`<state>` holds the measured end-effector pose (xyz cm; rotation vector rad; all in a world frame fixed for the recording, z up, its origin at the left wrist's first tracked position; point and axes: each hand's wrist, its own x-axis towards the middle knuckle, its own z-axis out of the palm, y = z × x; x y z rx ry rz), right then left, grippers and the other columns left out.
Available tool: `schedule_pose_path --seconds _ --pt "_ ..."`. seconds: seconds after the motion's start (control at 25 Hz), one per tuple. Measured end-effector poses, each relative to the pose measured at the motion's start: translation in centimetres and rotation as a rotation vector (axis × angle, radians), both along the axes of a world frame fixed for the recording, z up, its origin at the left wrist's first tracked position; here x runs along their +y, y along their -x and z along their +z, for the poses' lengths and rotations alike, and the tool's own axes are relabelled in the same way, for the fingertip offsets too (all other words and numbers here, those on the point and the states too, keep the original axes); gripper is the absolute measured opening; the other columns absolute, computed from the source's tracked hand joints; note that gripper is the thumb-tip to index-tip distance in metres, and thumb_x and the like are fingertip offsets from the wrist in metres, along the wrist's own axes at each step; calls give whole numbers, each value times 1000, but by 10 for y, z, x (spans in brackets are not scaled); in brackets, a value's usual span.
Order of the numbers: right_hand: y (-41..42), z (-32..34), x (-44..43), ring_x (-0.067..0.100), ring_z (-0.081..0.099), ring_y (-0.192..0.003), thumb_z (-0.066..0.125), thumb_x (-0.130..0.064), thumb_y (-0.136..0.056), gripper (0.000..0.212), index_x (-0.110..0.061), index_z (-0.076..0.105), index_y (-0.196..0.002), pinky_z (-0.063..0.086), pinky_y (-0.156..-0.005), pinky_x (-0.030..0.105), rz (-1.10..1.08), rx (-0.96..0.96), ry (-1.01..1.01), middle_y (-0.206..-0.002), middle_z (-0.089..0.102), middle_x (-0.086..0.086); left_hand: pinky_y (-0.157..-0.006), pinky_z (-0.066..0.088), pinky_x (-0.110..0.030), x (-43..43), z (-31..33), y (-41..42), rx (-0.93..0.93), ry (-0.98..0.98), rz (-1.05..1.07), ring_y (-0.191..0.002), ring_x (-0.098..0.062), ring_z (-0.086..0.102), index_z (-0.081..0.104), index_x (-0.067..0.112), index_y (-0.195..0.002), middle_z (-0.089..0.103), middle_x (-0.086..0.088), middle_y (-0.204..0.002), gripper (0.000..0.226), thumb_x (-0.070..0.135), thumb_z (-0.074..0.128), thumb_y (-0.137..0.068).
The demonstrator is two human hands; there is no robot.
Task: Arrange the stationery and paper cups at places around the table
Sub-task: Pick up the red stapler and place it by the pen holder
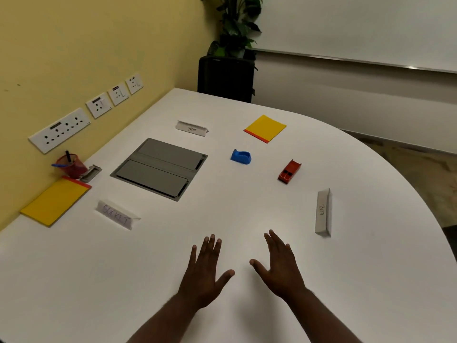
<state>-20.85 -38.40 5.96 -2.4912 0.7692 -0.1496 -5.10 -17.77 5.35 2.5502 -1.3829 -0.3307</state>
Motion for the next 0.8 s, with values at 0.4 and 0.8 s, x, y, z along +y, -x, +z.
schedule_pose_path --seconds 0.4,0.8 --pt "-29 -32 -87 11 7 -156 48 -70 -93 91 -22 15 -162 3 -128 39 -147 9 -19 -170 9 -4 -126 -14 -42 -105 -36 -29 36 -23 -117 -155 -10 -23 -14 24 -162 -21 5 -169 91 80 13 -96" --pt "-100 -99 -195 10 15 -154 59 -68 -89 97 -27 9 -162 23 -124 36 -433 -106 -264 -169 14 -7 -127 -6 -37 -263 -112 -89 188 -1 -94 -158 -16 -12 -16 20 -161 -17 -1 -170 107 79 39 -91"
